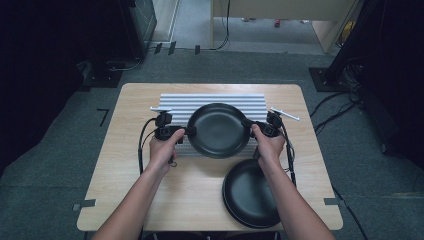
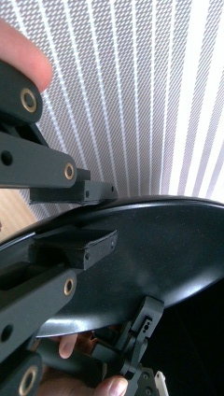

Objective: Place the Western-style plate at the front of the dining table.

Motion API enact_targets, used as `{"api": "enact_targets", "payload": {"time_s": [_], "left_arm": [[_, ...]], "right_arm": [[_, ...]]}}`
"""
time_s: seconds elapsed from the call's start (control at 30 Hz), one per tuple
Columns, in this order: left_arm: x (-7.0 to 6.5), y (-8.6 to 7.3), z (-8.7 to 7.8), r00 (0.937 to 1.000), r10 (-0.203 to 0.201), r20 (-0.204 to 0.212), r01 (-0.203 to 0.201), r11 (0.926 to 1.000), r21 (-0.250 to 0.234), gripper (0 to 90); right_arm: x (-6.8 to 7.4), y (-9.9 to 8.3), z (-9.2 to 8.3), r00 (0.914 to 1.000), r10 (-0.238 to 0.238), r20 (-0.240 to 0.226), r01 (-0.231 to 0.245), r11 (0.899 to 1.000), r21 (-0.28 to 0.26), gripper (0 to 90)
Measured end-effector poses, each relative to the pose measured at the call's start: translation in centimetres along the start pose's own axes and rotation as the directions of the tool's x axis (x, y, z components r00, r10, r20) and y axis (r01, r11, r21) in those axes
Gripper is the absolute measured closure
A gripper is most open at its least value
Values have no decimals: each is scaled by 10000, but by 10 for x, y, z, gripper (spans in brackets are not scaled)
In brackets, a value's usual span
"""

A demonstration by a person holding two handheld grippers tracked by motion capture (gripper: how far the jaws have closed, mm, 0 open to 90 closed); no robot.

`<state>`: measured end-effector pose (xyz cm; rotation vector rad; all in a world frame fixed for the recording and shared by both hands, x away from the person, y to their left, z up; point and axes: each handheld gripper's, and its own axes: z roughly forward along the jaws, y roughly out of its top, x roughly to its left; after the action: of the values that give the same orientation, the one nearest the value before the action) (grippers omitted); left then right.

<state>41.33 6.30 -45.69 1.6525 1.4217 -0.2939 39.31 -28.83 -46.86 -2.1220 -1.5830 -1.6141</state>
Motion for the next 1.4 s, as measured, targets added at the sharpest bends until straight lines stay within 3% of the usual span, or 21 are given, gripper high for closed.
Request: {"api": "enact_targets", "payload": {"time_s": [0.4,0.63,0.77,1.07,1.4], "left_arm": [[24,18,23,9969,-731,-276,732,9973,14,771],[37,26,34,9924,-1190,-328,1186,9929,-132,775],[43,31,40,9892,-1397,-448,1388,9901,-219,783],[51,34,52,9841,-1659,-633,1649,9861,-198,784],[56,36,58,9772,-1931,-879,1910,9811,-315,784]], "right_arm": [[-9,7,31,9979,364,542,-368,9993,74,819],[-11,11,45,9954,280,916,-278,9996,-42,817],[-16,12,54,9933,522,1029,-535,9985,100,809],[-21,14,71,9868,144,1616,-160,9998,87,788],[-23,15,77,9857,2,1688,-28,9999,156,784]]}}
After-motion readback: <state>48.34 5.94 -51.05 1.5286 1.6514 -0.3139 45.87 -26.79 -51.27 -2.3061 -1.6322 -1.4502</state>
